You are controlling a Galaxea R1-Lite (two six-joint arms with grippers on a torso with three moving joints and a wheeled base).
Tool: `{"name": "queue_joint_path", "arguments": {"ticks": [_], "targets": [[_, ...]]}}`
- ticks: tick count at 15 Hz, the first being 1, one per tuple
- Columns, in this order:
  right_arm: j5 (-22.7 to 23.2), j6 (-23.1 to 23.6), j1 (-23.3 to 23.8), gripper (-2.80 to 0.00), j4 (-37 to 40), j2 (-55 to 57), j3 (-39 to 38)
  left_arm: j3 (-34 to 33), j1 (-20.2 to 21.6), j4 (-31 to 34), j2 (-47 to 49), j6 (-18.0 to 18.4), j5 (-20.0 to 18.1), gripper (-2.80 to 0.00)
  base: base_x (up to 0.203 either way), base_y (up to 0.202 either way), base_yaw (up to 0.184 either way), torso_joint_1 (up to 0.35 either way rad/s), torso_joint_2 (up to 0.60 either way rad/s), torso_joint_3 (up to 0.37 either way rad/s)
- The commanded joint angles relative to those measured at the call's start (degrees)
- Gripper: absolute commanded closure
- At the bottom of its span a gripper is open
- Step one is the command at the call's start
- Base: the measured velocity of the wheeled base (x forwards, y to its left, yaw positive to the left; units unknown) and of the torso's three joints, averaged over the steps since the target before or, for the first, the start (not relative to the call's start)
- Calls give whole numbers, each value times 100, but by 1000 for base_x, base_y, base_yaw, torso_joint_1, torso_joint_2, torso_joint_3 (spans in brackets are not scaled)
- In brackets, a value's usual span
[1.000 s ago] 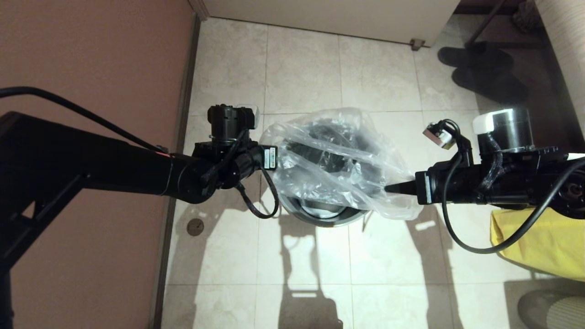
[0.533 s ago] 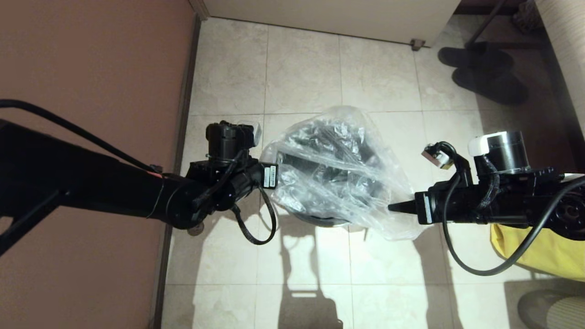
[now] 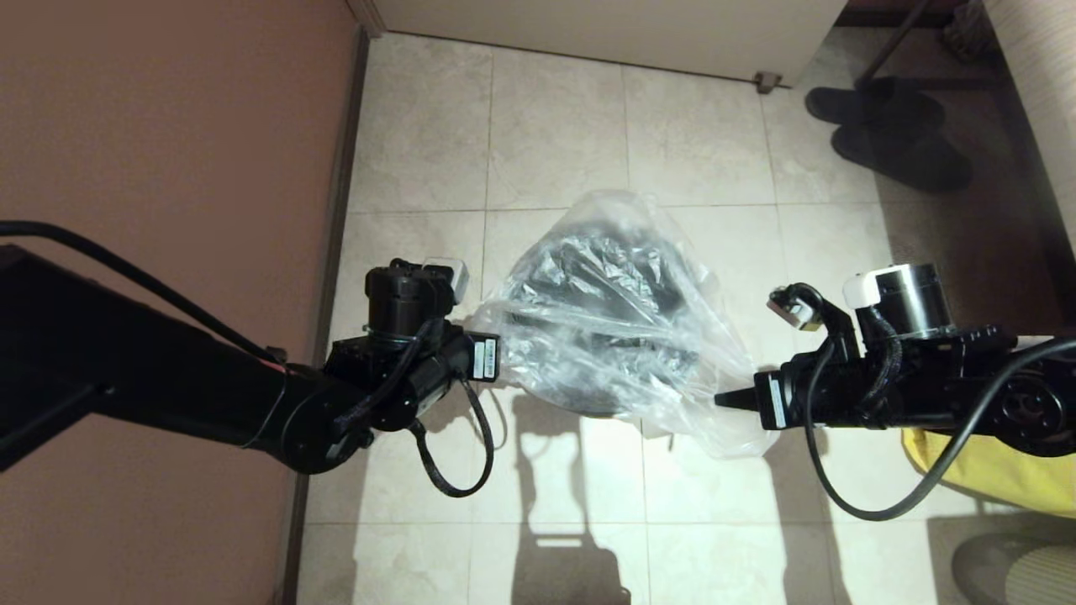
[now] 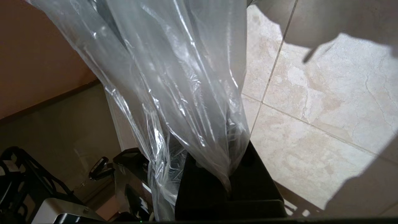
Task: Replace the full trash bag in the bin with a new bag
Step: Put the new garbage bag on the trash can
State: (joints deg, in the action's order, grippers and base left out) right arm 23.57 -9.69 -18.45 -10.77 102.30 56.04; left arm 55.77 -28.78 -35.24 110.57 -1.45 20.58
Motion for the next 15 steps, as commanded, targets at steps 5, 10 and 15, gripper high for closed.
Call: {"name": "queue_joint_path", "arguments": {"ticks": [5,10,15], "targets": [[-193,0,-115,0,-530,695,168,-37,505,-503,393,52,-19,0,0,0,0,0,0,0],[-179,-231,-215,0,-218,-10,283,39,331,-86,-474,52,-103,0,0,0,0,0,0,0],[-167,-297,-261,0,506,-570,24,-312,-12,455,-1057,-41,-107,0,0,0,0,0,0,0]]}}
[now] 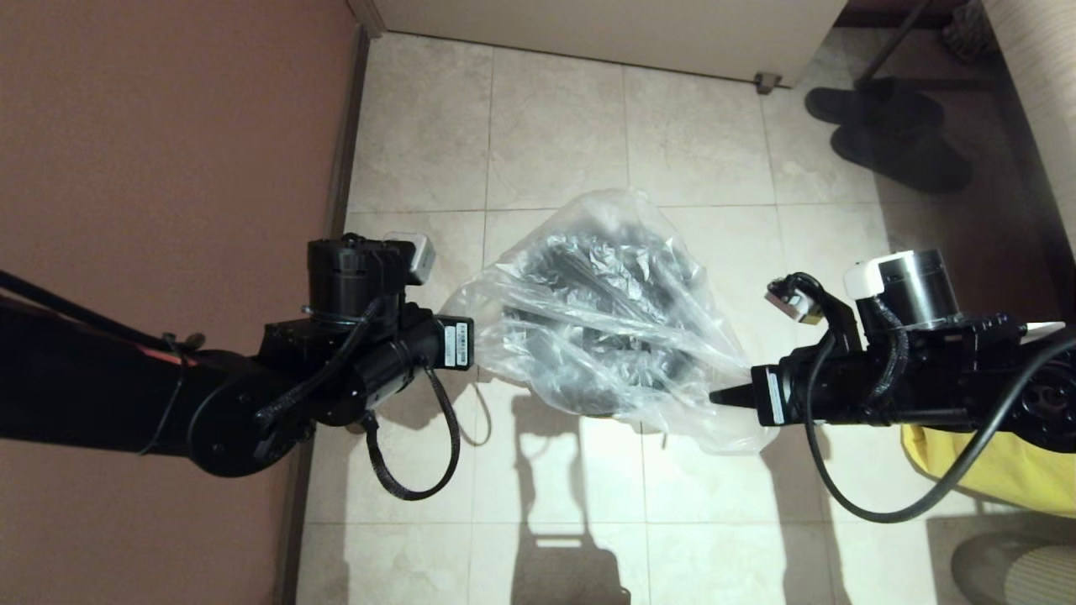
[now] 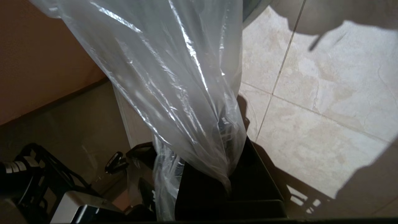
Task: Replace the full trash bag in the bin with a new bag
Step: Put the new garbage bag on the trash can
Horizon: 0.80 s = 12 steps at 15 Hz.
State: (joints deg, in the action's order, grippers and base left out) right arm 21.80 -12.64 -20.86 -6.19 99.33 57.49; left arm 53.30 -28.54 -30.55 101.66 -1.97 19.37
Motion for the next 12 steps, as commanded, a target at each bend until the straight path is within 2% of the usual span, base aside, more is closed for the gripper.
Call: {"name": "queue_joint_path", "arguments": {"ticks": [1,5,8,12], "targets": [[2,-9,-23,0,56,-302,-227,-218,-86,-17,-212,-57,14,0,0,0,0,0,0,0],[0,-29,-16,0,57,-419,-431,-845,-161,-35,-514,-315,14,0,0,0,0,0,0,0],[0,-37,-24,0,57,-432,-588,-1274,-93,-52,-621,-378,6,0,0,0,0,0,0,0],[-9,-37,-24,0,57,-482,-722,-1549,-83,-265,-718,-471,-9,0,0,0,0,0,0,0]]}}
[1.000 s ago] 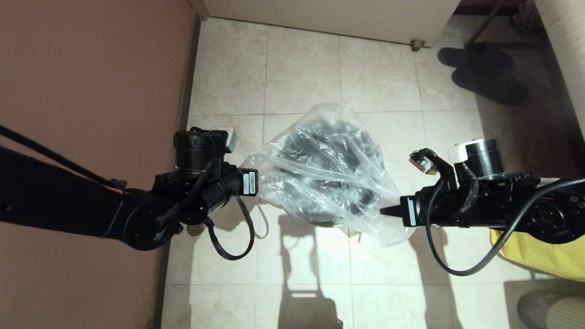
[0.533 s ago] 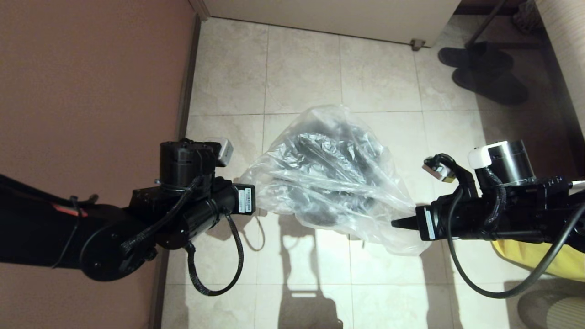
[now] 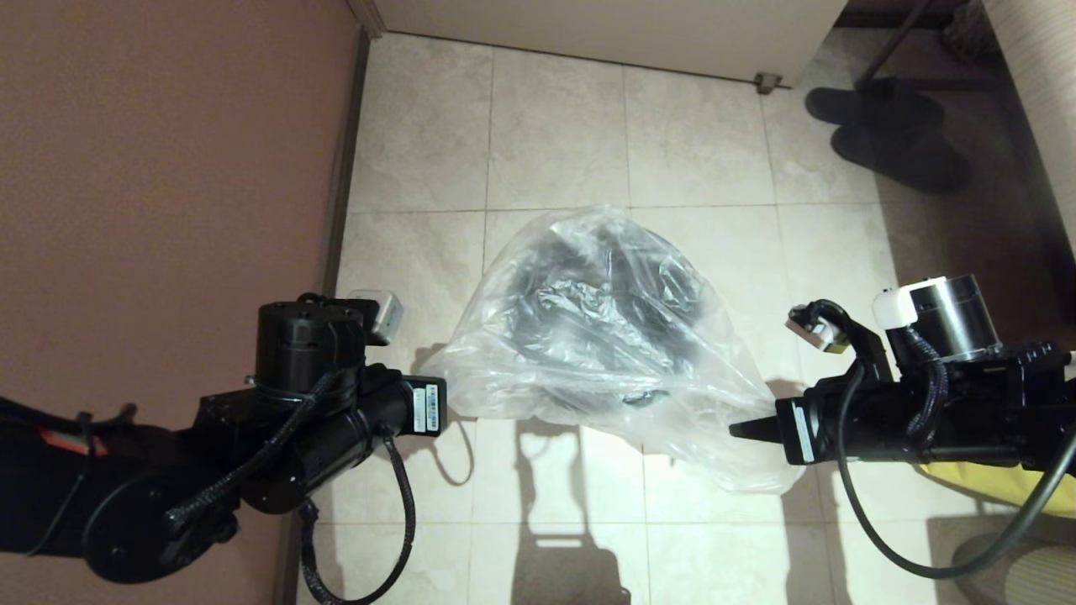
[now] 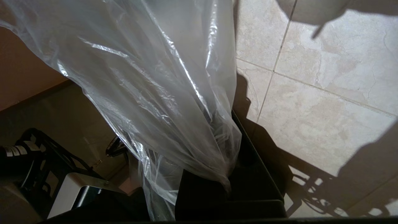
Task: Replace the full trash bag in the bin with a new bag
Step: Put the new garbage bag on the trash can
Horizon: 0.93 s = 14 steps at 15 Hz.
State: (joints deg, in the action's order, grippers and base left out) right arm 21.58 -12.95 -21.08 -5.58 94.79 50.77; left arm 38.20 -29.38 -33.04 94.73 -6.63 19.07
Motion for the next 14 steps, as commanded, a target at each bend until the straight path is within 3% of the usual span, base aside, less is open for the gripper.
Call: {"name": "queue_joint_path", "arguments": {"ticks": [1,6,9,14], "targets": [[13,-6,1,0,-4,-12,-49,-39,2,-27,60,-15,-2,0,0,0,0,0,0,0],[37,-20,7,0,-46,-57,164,216,-33,-363,145,3,14,0,0,0,0,0,0,0],[334,-424,-27,0,-57,-144,397,623,-32,-345,-25,17,9,0,0,0,0,0,0,0],[308,-437,-15,0,144,-215,267,468,-65,-343,26,30,5,0,0,0,0,0,0,0]]}}
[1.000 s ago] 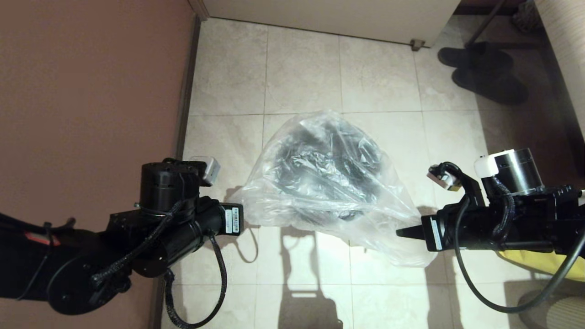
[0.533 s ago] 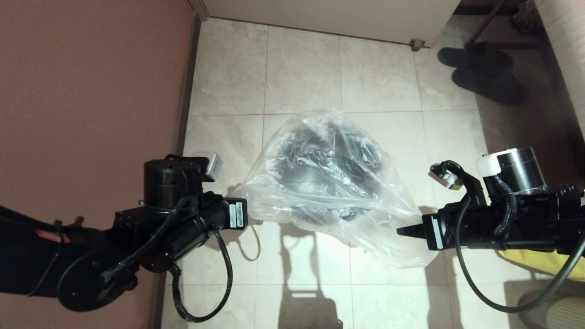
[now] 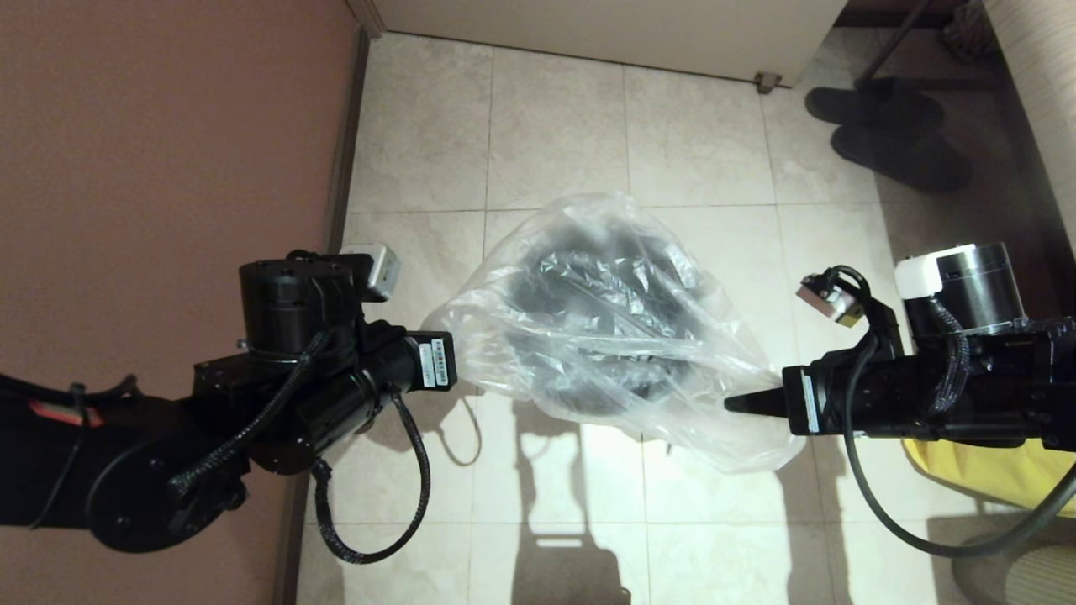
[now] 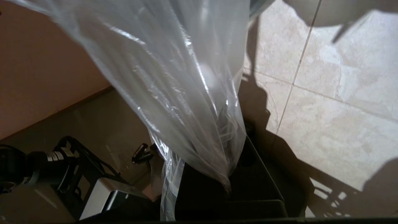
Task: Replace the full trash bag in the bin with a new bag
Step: Put the new garbage bag on the trash can
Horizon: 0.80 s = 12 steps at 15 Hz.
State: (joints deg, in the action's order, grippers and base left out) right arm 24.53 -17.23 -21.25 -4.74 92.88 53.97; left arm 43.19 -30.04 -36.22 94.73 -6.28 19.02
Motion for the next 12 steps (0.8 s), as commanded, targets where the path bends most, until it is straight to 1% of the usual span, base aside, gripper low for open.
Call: {"name": "queue_joint_path", "arguments": {"ticks": [1,2,3,5,7,9,11,12], "targets": [[9,-9,-2,0,160,-4,-53,-52,13,-26,115,-5,6,0,0,0,0,0,0,0],[-2,-9,0,0,200,79,-44,-46,53,-38,237,-5,6,0,0,0,0,0,0,0],[-22,-14,66,0,123,190,33,51,183,-49,429,-1,-2,0,0,0,0,0,0,0],[17,-46,182,0,-284,363,353,562,528,-42,682,10,-140,0,0,0,0,0,0,0],[-8,-38,196,0,-422,725,624,1133,755,-19,1077,56,-342,0,0,0,0,0,0,0],[-21,-21,306,0,-599,1122,802,1620,888,-35,1610,256,-398,0,0,0,0,0,0,0],[-18,-39,399,0,-1026,1392,849,2090,924,-41,2012,347,-413,0,0,0,0,0,0,0],[-18,-43,460,0,-1120,1482,852,2273,915,-33,2166,362,-415,0,0,0,0,0,0,0]]}}
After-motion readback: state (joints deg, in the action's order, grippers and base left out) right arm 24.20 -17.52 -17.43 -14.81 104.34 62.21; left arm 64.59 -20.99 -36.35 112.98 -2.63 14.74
